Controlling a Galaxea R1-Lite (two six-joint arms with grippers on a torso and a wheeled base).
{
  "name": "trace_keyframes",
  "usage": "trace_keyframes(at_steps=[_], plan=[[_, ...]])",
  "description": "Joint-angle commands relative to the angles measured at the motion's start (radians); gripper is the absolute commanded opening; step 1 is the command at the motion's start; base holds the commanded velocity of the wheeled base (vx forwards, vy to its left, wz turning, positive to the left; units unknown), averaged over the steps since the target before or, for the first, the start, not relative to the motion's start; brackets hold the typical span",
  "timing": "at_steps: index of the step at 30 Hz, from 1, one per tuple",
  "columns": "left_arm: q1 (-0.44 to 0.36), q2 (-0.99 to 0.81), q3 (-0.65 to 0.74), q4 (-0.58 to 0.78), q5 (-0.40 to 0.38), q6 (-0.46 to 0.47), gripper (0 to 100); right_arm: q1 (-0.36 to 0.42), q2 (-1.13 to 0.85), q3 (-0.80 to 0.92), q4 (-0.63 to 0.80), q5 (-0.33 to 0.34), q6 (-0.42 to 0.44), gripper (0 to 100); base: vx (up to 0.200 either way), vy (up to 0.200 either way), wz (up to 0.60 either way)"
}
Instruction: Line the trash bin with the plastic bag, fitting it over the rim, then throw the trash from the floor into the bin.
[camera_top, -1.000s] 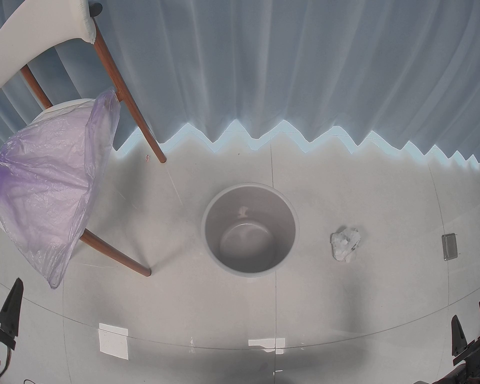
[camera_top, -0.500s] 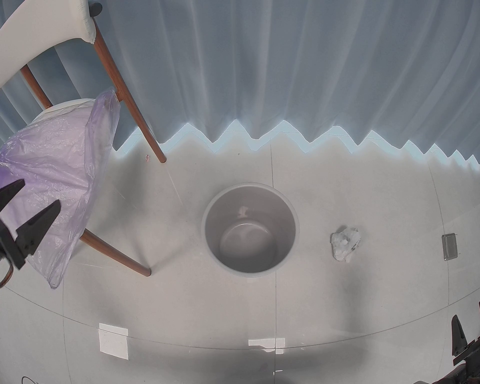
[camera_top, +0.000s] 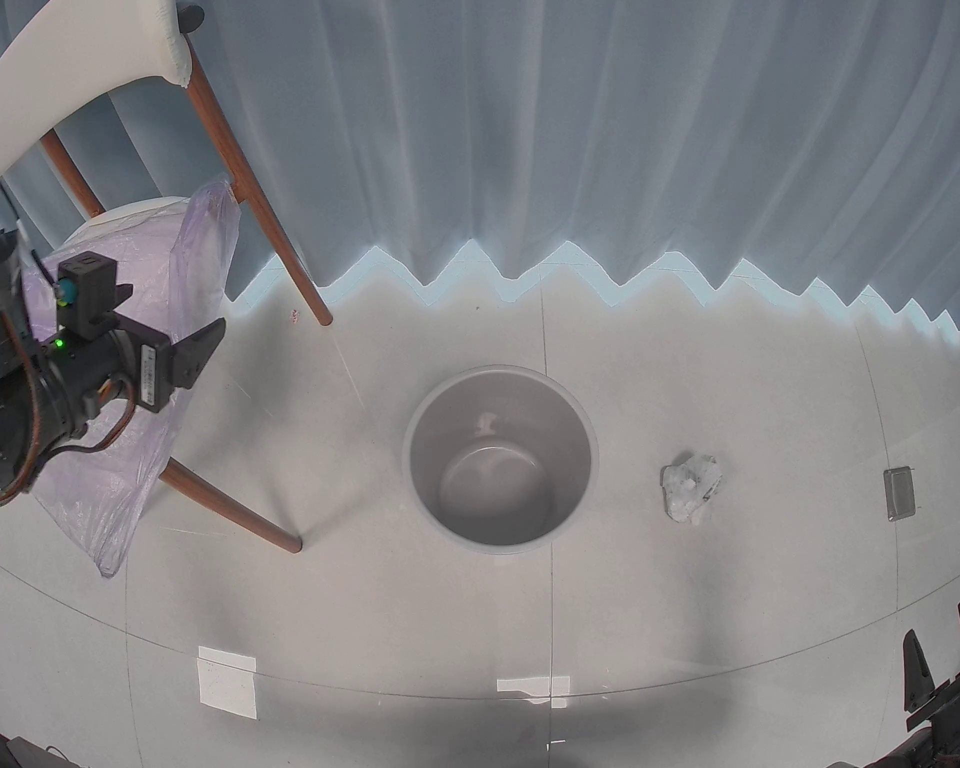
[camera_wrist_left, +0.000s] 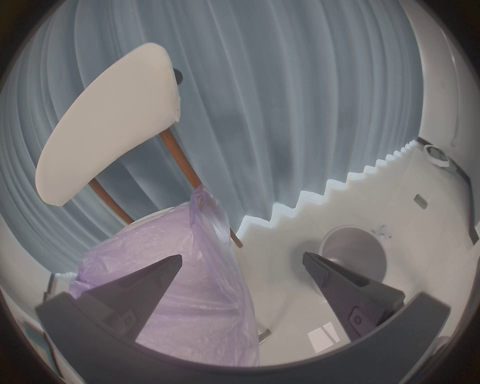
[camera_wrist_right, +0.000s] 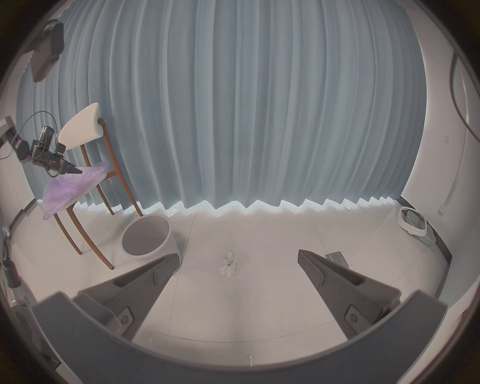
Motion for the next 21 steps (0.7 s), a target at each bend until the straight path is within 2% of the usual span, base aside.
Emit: trace_keyframes(at_steps=[1,3,4,5,8,21], plan=[[-0.088,0.16,-0.07,0.008,0.188,0.025,100,0.0,-0.014,0.018,0.0,0.0,0.001,100,0.0,0.0,0.0],[-0.09,0.163,-0.073,0.011,0.253,0.067,100,0.0,-0.014,0.018,0.0,0.0,0.001,100,0.0,0.0,0.0],[-0.09,0.163,-0.073,0.011,0.253,0.067,100,0.0,-0.014,0.018,0.0,0.0,0.001,100,0.0,0.0,0.0],[-0.077,0.165,-0.066,0.022,0.291,0.101,100,0.0,-0.014,0.018,0.0,0.0,0.001,100,0.0,0.0,0.0],[-0.067,0.165,-0.066,0.065,0.338,0.116,100,0.0,-0.014,0.018,0.0,0.0,0.001,100,0.0,0.0,0.0],[-0.024,0.234,-0.093,0.063,0.357,0.157,100,0.0,-0.014,0.018,0.0,0.0,0.001,100,0.0,0.0,0.0]])
